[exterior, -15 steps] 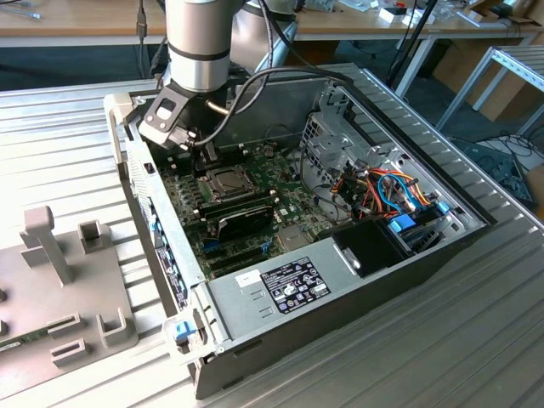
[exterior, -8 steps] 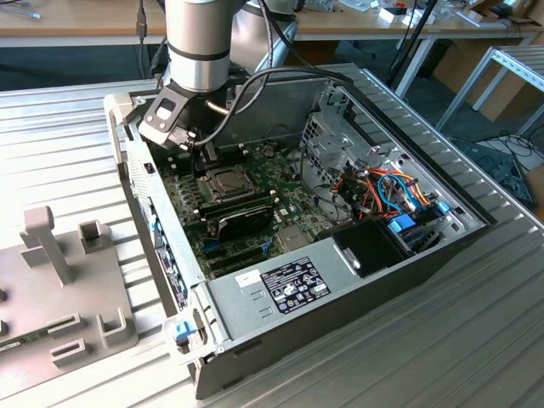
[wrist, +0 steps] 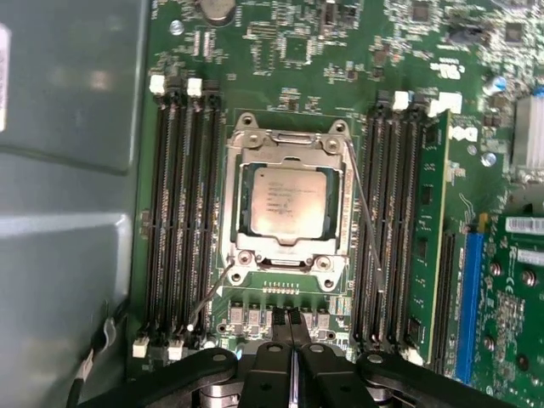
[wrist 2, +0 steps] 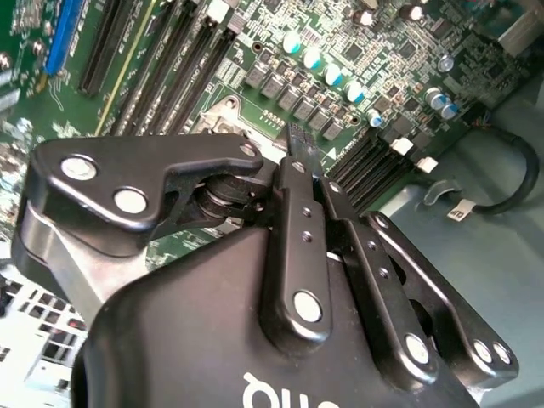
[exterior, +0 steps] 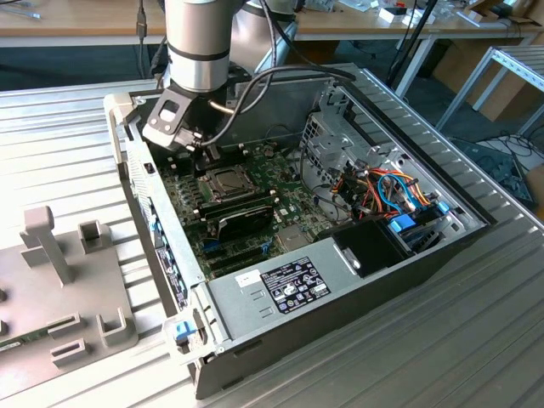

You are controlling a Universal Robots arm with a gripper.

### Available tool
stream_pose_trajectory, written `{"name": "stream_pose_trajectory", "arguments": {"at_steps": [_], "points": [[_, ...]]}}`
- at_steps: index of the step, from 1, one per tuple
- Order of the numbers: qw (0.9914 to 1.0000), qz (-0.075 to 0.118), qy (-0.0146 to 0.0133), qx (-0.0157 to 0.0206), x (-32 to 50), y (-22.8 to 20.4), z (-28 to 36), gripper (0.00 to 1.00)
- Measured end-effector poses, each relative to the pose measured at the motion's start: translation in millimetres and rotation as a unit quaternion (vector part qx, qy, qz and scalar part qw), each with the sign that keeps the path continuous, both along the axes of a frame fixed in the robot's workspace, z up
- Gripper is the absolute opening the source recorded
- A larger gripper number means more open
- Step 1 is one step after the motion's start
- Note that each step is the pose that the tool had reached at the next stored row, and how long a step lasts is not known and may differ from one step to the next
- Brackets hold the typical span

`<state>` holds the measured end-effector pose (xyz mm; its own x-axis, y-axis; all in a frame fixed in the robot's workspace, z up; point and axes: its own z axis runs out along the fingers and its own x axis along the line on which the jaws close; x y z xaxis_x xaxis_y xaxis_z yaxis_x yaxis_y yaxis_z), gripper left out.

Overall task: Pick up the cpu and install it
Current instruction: 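Install the first cpu locking lever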

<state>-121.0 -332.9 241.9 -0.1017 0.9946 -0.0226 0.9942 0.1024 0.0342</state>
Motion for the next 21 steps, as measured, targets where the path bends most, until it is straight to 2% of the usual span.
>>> {"name": "stream_pose_trajectory", "arguments": {"at_steps": [1,3,4,6,8,9,10,12,17,18,19,20,21], "points": [[0.99989,0.015,0.0000,0.0000,0.0,0.0,0.0,0.11],[0.99899,0.045,0.0000,0.0002,0.0,0.0,0.0,0.11],[0.99797,0.064,0.0000,0.0003,0.0,0.0,0.0,0.11],[0.99662,0.082,0.0000,0.0006,0.0,0.0,0.0,0.11],[0.99383,0.111,0.0000,0.0011,0.0,0.0,0.0,0.11],[0.99164,0.129,-0.0001,0.0014,0.0,0.0,0.0,0.11],[0.99006,0.141,-0.0001,0.0016,0.0,0.0,0.0,0.11],[0.98750,0.158,-0.0001,0.0020,0.0,0.0,0.0,0.11],[0.97877,0.205,-0.0003,0.0039,0.0,-0.1,0.1,0.11],[0.97559,0.220,-0.0006,0.0053,0.0,0.0,0.0,0.11],[0.96896,0.247,-0.0007,0.0065,0.0,0.0,0.0,0.11],[0.96471,0.263,-0.0006,0.0065,0.0,0.0,0.0,0.11],[0.96225,0.272,-0.0005,0.0065,0.0,0.0,0.0,0.11]]}}
